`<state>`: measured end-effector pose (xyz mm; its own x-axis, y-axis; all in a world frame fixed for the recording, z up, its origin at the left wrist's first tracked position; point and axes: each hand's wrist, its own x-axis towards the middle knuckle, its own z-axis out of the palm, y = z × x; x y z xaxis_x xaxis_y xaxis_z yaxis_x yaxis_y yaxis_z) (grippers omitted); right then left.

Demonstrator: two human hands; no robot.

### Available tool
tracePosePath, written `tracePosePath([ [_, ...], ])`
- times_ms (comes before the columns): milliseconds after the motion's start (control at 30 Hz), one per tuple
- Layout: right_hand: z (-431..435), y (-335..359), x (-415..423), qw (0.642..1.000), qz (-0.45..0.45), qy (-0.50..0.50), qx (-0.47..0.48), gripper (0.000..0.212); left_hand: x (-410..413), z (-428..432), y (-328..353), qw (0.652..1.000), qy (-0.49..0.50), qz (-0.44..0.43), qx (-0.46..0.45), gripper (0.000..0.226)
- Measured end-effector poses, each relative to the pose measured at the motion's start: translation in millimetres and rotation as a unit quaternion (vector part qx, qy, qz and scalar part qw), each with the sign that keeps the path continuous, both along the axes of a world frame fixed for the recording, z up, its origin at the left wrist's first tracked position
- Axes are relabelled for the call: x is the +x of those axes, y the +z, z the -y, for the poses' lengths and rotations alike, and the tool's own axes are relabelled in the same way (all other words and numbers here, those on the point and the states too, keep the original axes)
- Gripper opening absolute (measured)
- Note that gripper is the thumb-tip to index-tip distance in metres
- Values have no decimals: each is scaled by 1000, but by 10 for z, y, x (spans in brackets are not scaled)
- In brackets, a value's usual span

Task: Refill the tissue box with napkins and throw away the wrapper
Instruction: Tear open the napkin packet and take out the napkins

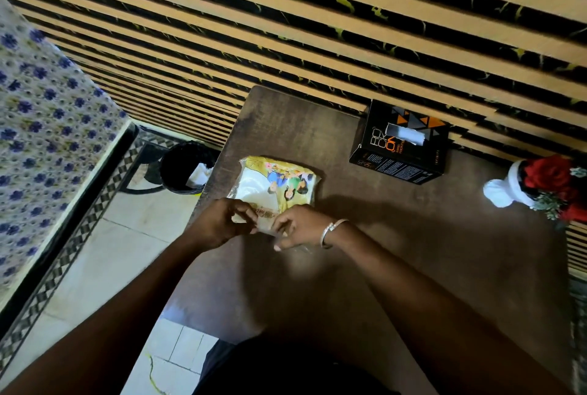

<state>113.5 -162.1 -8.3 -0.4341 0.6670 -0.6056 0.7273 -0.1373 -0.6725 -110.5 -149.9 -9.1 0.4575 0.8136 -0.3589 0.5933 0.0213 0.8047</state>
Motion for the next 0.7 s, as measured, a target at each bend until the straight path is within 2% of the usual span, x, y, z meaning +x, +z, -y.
tracePosePath([
  [100,113,-73,-19,997,15,-41,68,23,-29,100,11,999,17,-27,43,31],
  [200,188,-89,-46,990,3,-103,95,12,-49,231,38,991,20,-60,117,32],
  [300,258,-88,-73,988,-2,-124,89,20,11,403,142,977,11,-82,195,30],
  [400,305,-83,-74,989,-37,-121,71,30,92,599,183,962,30,-93,256,14],
  [500,316,-59,-20,982,-88,-160,48,24,62,759,94,961,52,-114,245,11],
  [633,297,23,44,959,-110,-256,51,28,-80,1027,17,958,25,-149,245,2],
  [700,271,55,35,956,-108,-265,69,22,-158,1129,-35,968,-2,-171,186,4],
])
